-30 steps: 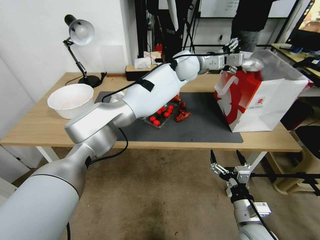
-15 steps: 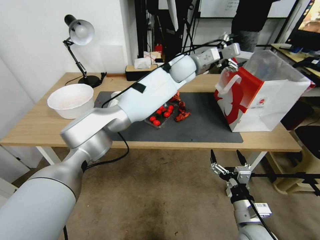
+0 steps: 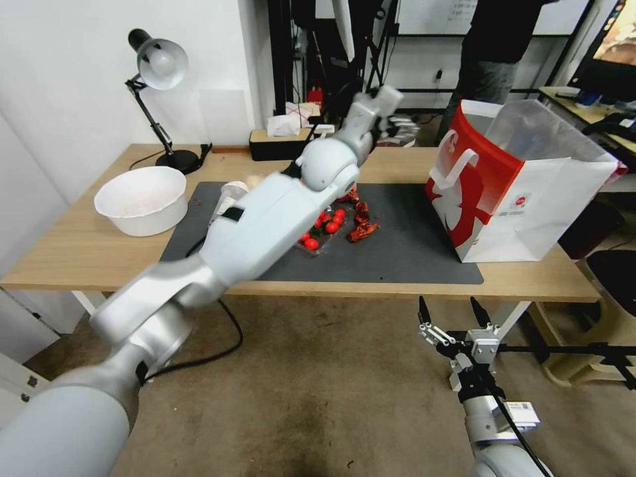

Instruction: Pick up the trash from the table and place it into the takeout bag.

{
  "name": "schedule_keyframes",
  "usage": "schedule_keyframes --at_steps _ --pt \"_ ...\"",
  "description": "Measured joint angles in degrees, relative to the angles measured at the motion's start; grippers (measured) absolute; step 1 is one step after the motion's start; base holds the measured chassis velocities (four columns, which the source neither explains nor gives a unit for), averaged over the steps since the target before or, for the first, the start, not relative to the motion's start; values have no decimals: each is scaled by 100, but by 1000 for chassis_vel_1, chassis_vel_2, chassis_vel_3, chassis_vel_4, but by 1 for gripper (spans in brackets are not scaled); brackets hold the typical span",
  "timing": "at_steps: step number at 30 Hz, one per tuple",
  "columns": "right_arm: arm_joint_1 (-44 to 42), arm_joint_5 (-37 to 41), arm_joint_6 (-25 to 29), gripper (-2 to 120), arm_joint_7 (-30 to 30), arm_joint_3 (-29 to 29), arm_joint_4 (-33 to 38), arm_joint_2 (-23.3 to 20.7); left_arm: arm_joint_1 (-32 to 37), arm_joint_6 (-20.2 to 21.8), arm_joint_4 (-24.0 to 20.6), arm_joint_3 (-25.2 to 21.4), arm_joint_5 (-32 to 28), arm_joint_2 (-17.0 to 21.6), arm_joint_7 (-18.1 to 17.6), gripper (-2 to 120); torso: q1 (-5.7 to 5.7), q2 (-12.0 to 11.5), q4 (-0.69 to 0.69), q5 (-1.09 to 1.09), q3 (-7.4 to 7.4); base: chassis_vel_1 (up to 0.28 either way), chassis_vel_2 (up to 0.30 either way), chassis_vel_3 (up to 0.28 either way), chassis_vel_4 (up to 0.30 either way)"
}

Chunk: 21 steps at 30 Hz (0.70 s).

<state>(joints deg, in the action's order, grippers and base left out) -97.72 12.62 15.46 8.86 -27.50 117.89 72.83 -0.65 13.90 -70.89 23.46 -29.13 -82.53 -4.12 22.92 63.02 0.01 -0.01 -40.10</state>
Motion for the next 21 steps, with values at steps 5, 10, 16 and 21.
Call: schedule_keyframes --at_steps 5,10,16,21 --pt "1 -1 -9 100 1 10 -3 -4 862 768 -1149 -519 -655 361 -2152 100 0 0 0 0 0 0 0 0 0" --pt "-7 -3 -12 100 1 18 4 -13 1407 450 -1603 -817 -623 570 -3158 100 -1 0 -2 0 0 0 0 0 0" --pt "-8 -3 -12 100 1 28 -1 -18 2190 109 -2287 -1149 -642 1110 -3266 100 0 1 -1 1 1 0 0 0 0" --pt "-28 -5 -11 100 1 40 2 -22 3129 85 -2955 -1657 -545 1542 -3304 100 -1 0 -1 0 0 0 0 0 0"
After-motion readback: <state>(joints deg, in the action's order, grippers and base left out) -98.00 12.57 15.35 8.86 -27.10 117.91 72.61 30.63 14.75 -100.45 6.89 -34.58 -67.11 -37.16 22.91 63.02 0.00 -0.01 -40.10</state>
